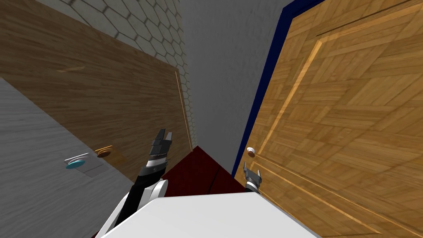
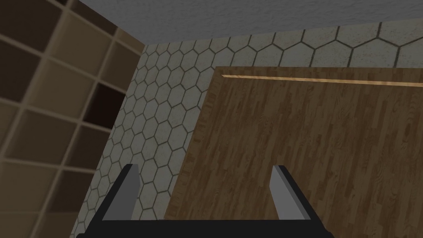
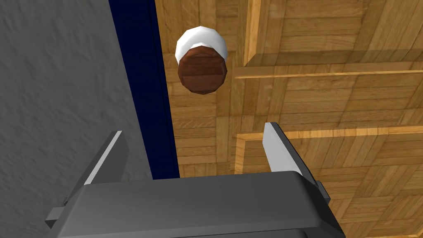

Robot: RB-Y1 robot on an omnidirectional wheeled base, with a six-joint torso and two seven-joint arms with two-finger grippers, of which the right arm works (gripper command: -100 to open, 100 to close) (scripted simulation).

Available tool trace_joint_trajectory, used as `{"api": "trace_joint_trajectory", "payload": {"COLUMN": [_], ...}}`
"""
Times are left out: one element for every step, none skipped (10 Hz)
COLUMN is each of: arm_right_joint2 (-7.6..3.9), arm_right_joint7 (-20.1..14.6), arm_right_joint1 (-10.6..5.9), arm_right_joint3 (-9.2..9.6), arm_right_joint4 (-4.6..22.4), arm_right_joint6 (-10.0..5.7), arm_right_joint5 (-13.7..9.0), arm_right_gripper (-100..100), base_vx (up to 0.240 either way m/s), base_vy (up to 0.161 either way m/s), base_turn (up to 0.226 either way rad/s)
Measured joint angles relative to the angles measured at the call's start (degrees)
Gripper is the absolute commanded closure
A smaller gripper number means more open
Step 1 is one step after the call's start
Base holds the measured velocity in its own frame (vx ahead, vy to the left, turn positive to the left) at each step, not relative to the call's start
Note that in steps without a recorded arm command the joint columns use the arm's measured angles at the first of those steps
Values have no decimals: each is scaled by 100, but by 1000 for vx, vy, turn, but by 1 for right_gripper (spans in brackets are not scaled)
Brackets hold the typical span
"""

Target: Pull the door open

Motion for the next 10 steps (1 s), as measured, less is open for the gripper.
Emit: {"api": "trace_joint_trajectory", "payload": {"arm_right_joint2": [-5, -73, -158, -220, -292, -367, -438, -533, -618, -702], "arm_right_joint7": [-19, -99, -224, -352, -471, -584, -736, -865, -1005, -1177], "arm_right_joint1": [1, 14, 39, 24, 34, 79, 68, 91, 100, 83], "arm_right_joint3": [2, 1, -1, 1, 1, 7, 17, 11, 14, 24], "arm_right_joint4": [4, 49, 96, 189, 249, 273, 394, 434, 515, 653], "arm_right_joint6": [-6, 0, 8, 6, 8, 7, -10, 2, 4, -8], "arm_right_joint5": [-13, -7, -3, 5, 9, 18, 35, 32, 39, 53], "arm_right_gripper": [-100, -100, -100, -100, -100, -100, -100, -100, -100, -100], "base_vx": [93, 153, 140, 115, 94, 86, 99, 99, 97, 97], "base_vy": [16, 83, 81, 63, 44, 29, 11, 15, 10, 5], "base_turn": [-21, -18, -19, -9, -9, -11, -10, -8, -12, -8]}}
